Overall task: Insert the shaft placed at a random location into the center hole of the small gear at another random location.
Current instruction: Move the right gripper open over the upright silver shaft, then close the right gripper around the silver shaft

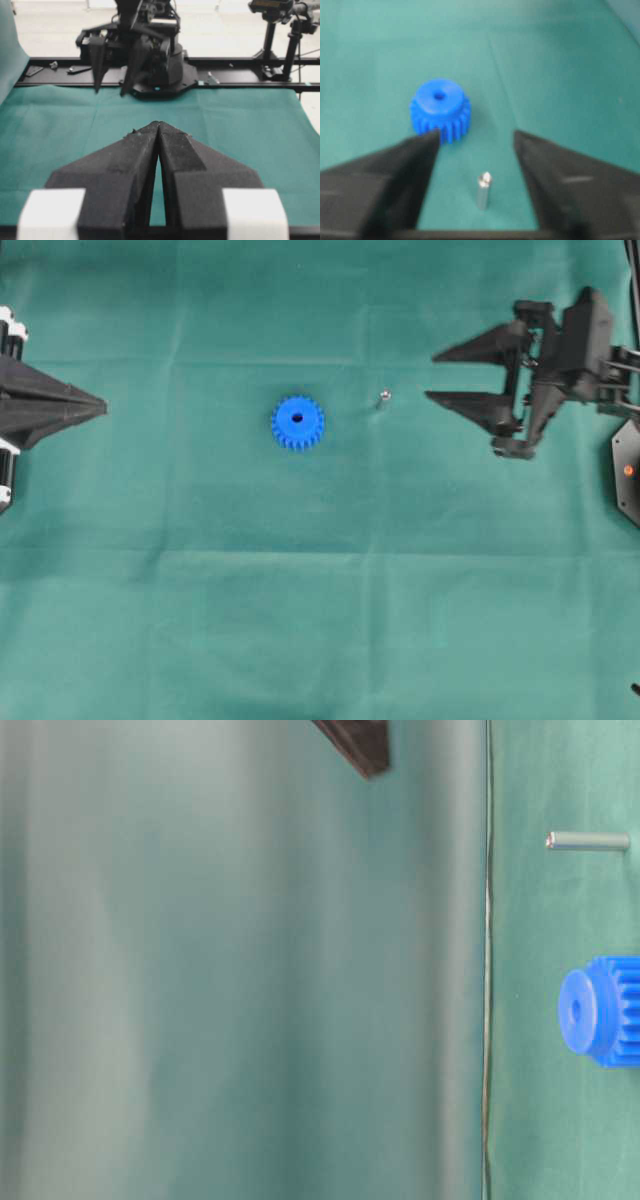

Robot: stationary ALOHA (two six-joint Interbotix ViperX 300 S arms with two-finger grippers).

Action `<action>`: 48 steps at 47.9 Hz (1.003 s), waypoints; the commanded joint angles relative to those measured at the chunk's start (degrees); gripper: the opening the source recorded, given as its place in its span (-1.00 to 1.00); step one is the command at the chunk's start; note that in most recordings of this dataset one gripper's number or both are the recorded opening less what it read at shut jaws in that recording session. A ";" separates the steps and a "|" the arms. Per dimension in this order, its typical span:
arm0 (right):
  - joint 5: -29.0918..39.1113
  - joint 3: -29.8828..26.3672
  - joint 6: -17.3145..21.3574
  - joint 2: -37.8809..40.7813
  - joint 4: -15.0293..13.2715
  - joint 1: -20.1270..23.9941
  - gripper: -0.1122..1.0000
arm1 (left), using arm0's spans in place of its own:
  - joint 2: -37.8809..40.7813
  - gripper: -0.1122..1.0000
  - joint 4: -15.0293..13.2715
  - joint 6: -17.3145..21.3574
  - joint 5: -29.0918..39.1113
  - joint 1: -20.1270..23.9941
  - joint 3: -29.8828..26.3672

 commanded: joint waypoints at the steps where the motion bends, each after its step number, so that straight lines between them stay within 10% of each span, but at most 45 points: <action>1: -4.83 -1.93 -1.41 4.66 -0.26 -0.53 0.67 | 0.53 -0.79 0.18 -0.09 -0.26 0.00 -1.32; 23: -14.50 -7.65 -1.23 26.54 0.35 -3.60 0.81 | 0.70 -0.79 0.18 -0.26 0.88 -0.09 -1.32; 48: -14.50 -7.38 0.26 28.56 0.00 -3.52 0.66 | 0.35 -0.79 0.18 -0.26 2.46 -0.09 -1.32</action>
